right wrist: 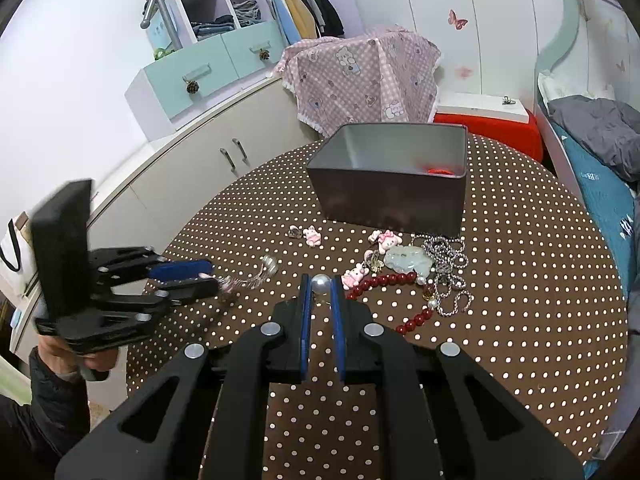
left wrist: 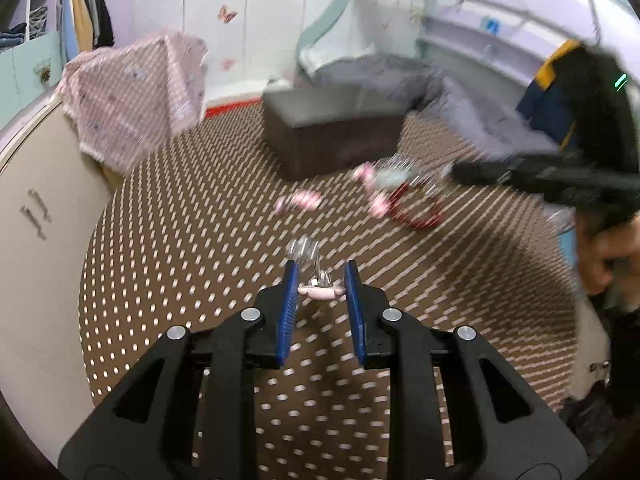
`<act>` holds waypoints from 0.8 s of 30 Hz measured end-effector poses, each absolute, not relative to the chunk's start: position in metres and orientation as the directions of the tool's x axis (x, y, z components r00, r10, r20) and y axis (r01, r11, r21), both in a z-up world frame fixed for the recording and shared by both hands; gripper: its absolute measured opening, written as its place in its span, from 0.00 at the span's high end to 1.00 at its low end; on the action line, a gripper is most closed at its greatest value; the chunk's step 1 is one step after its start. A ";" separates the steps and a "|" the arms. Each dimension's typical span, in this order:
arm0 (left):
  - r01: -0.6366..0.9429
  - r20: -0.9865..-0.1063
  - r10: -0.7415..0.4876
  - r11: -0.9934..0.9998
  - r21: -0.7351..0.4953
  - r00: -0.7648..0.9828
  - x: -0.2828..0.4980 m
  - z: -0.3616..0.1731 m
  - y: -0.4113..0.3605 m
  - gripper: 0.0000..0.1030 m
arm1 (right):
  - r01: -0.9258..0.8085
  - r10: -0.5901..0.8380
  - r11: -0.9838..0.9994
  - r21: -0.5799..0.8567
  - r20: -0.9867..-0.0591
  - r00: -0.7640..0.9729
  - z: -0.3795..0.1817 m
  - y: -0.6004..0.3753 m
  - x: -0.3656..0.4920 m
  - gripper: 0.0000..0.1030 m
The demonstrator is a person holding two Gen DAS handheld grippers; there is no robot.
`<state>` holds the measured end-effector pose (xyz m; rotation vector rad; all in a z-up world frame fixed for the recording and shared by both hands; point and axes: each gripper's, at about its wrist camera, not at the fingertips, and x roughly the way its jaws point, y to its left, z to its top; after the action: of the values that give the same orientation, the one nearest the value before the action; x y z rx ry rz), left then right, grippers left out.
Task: Organize jewelry
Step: 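Carry the keychain to the metal box and release it with the left gripper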
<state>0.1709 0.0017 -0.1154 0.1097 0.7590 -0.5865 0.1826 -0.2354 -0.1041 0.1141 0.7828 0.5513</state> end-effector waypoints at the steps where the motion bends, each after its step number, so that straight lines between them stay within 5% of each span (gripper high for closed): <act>1: 0.544 -0.661 -0.487 0.827 -0.139 0.571 0.171 -0.108 0.002 0.78 | -0.430 0.512 0.853 0.296 -0.635 0.579 -0.102 -0.235 0.182 0.92; 6: 0.547 -0.578 -0.620 0.771 -0.325 0.530 0.181 -0.084 0.014 0.78 | -0.438 0.514 0.852 0.287 -0.623 0.591 -0.093 -0.234 0.179 0.92; 16: 0.512 -0.601 -0.616 0.778 -0.364 0.509 0.193 -0.096 0.007 0.78 | -0.494 0.519 0.830 0.258 -0.682 0.516 -0.114 -0.210 0.176 0.91; 18: 0.507 -0.604 -0.616 0.779 -0.370 0.506 0.194 -0.099 0.007 0.78 | -0.523 0.493 0.825 0.216 -0.727 0.478 -0.129 -0.195 0.174 0.85; 20: 0.510 -0.604 -0.619 0.776 -0.370 0.503 0.192 -0.099 0.010 0.78 | -0.553 0.488 0.813 0.182 -0.730 0.478 -0.134 -0.184 0.170 0.69; 24: 0.521 -0.603 -0.619 0.774 -0.360 0.503 0.189 -0.096 0.011 0.78 | -0.631 0.553 0.755 0.179 -0.690 0.466 -0.126 -0.166 0.167 0.68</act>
<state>0.1887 0.0109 -0.0955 -0.1371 0.7837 -0.6904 0.1669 -0.1664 -0.1261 -0.1066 0.8057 0.7285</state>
